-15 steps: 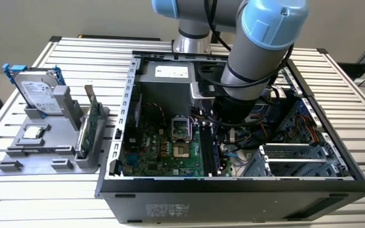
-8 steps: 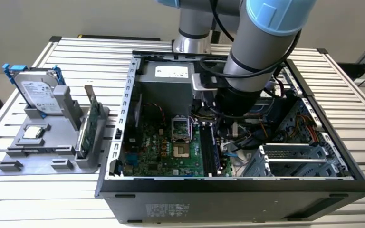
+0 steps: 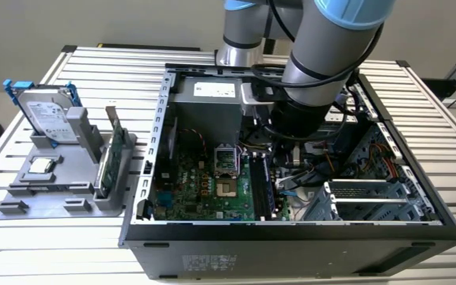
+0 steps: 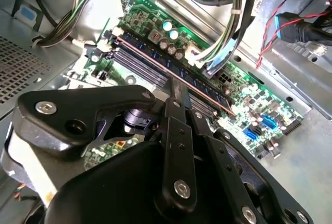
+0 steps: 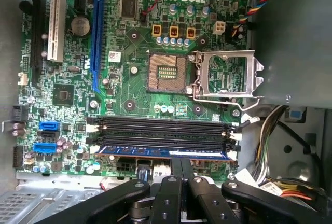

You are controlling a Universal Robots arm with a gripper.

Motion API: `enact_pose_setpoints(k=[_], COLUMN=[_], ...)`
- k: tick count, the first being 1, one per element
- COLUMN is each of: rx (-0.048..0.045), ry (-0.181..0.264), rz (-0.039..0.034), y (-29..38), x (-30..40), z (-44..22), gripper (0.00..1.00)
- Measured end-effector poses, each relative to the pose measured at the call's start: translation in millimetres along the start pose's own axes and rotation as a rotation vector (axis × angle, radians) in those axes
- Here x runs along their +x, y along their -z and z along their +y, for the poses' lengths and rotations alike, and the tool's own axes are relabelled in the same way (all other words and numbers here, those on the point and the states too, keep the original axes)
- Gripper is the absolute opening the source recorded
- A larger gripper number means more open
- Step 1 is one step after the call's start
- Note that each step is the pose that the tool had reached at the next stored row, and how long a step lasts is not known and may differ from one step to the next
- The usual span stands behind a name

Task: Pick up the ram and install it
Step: 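Press down the ram until it locks into place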

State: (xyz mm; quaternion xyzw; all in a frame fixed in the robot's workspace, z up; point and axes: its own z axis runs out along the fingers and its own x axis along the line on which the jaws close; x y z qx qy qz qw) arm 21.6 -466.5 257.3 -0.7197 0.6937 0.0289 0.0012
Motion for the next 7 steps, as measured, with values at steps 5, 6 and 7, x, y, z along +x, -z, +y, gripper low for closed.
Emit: enact_pose_setpoints(k=[5,6,7], rx=[0.0,0.0,0.0], ry=[0.0,0.0,0.0], rz=[-0.0001,-0.0001,-0.0001], y=[1.1,1.1,1.1], x=[-0.1,-0.1,-0.1], z=[0.1,0.0,0.0], gripper=[0.0,0.0,0.0])
